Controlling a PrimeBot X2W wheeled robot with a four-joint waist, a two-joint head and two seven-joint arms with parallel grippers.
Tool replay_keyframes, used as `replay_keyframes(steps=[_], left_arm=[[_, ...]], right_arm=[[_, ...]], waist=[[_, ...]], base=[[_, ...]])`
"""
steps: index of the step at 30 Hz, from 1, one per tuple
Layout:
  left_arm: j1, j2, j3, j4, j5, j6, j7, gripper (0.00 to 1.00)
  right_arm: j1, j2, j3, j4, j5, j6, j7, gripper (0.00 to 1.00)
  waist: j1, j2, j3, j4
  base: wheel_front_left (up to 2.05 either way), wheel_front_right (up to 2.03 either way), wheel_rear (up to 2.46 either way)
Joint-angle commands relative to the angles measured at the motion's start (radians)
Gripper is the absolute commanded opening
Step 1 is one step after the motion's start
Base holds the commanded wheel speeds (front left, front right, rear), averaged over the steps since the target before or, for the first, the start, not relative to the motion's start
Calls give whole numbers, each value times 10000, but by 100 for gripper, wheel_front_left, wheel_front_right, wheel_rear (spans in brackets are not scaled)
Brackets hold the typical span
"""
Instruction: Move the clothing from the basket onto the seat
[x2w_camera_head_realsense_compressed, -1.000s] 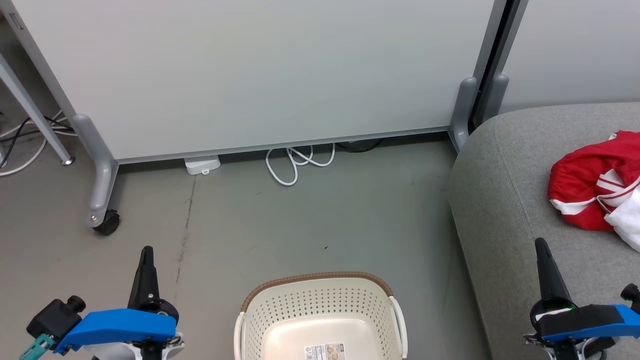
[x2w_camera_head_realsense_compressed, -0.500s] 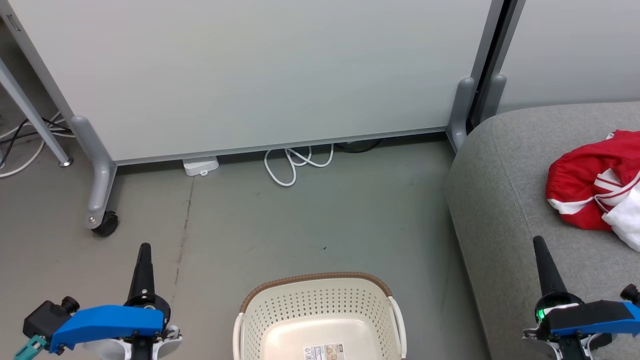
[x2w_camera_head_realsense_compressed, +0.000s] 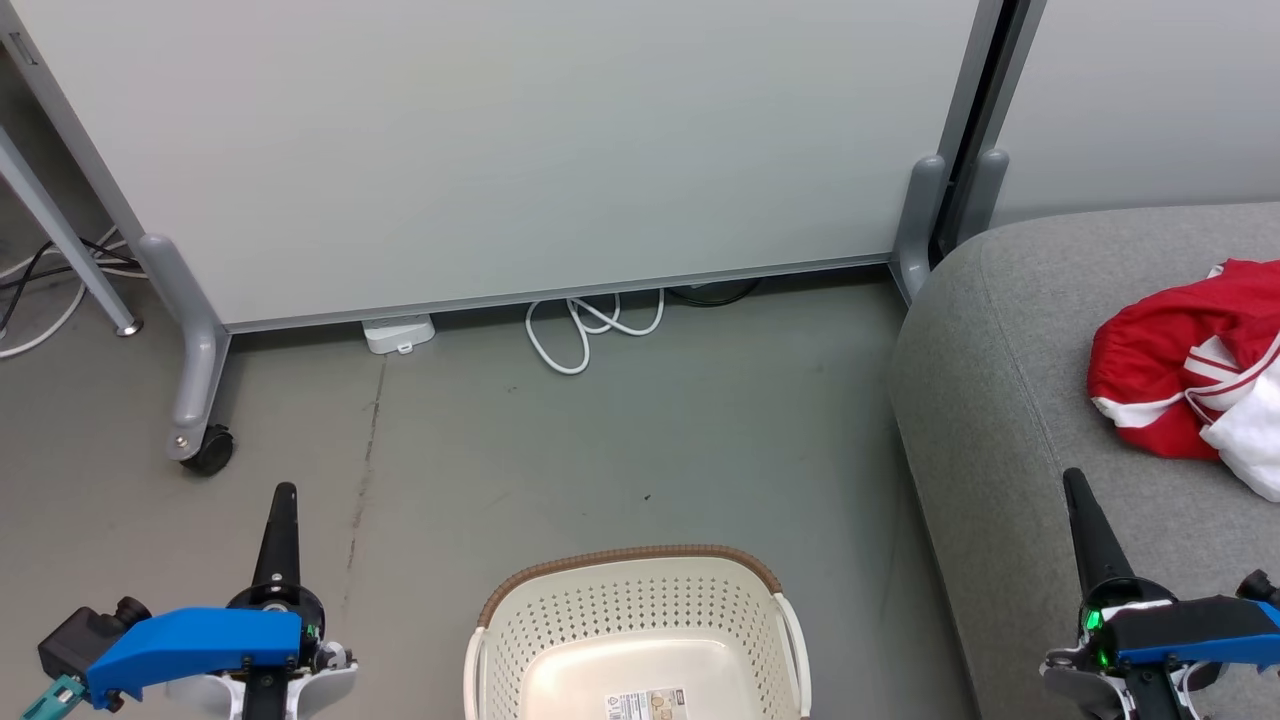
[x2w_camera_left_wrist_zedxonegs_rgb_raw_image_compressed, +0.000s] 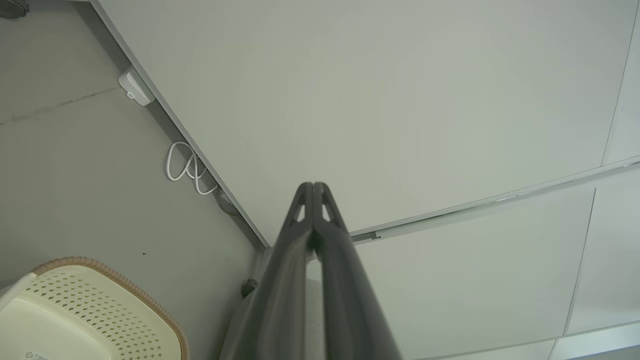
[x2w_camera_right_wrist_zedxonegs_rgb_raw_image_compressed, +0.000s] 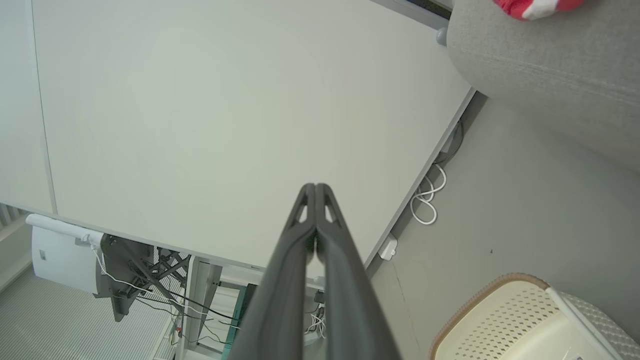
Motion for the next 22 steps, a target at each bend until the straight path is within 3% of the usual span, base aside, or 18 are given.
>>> replay_keyframes(steps=[1, 22], left_arm=[[-237, 6, 50, -71, -237, -75, 64, 0], [-331, 1, 262, -44, -2093, -99, 529, 0]], right_arm=[[-235, 10, -30, -22, 243, 7, 78, 0], [-358, 33, -78, 128, 2062, 8, 547, 0]], waist=[[0, -1, -1, -4], [0, -1, -24, -68]], base=[[0, 0, 0], [0, 0, 0]])
